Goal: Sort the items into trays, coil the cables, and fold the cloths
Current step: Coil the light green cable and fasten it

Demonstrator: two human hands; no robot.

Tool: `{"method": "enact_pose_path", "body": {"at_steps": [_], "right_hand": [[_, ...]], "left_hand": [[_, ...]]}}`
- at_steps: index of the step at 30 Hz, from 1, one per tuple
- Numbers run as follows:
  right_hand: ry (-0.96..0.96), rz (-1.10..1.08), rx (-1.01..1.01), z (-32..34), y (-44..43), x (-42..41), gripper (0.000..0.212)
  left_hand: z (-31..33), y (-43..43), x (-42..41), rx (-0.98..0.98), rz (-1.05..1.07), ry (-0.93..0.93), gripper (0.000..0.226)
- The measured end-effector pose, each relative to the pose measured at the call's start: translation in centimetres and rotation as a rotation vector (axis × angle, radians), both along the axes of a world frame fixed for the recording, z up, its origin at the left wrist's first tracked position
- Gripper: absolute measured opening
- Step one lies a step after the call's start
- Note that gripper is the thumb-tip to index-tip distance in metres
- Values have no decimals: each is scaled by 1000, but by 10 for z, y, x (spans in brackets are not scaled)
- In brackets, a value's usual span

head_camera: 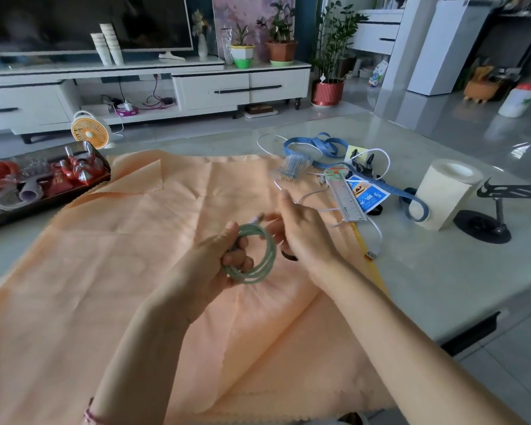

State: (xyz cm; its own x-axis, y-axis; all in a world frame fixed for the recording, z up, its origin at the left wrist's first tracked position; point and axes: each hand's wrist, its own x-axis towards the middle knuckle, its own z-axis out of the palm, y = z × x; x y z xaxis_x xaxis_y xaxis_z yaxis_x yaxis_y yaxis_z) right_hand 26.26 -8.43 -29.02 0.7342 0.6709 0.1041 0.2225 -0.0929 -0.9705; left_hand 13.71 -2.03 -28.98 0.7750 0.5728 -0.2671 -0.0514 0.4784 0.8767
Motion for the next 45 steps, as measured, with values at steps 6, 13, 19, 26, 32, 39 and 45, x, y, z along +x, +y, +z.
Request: {"method": "enact_pose_path", "body": {"at_steps": [6, 13, 19, 26, 32, 39, 45], "right_hand": [[-308, 58, -319, -6, -26, 30, 16], [-865, 172, -645, -11, -32, 16, 19], [-975, 147, -687, -14, -39, 26, 14], [-335, 87, 31, 16, -39, 6, 17], [224, 165, 44, 17, -35, -34, 23], [246, 126, -84, 10, -37, -46, 25], [116, 253, -128, 13, -42, -44, 28]], "left_hand": [[0, 13, -3, -16, 198, 35, 34], [0, 5, 2, -43, 185, 13, 33], [-4, 0, 8, 0, 136, -8, 31], [-3, -10, 15, 4, 157, -11, 26], [-2, -16, 15, 64, 124, 14, 30], [-5, -15, 11, 204, 145, 41, 41], [-6, -14, 12, 334, 241, 209, 25]]}}
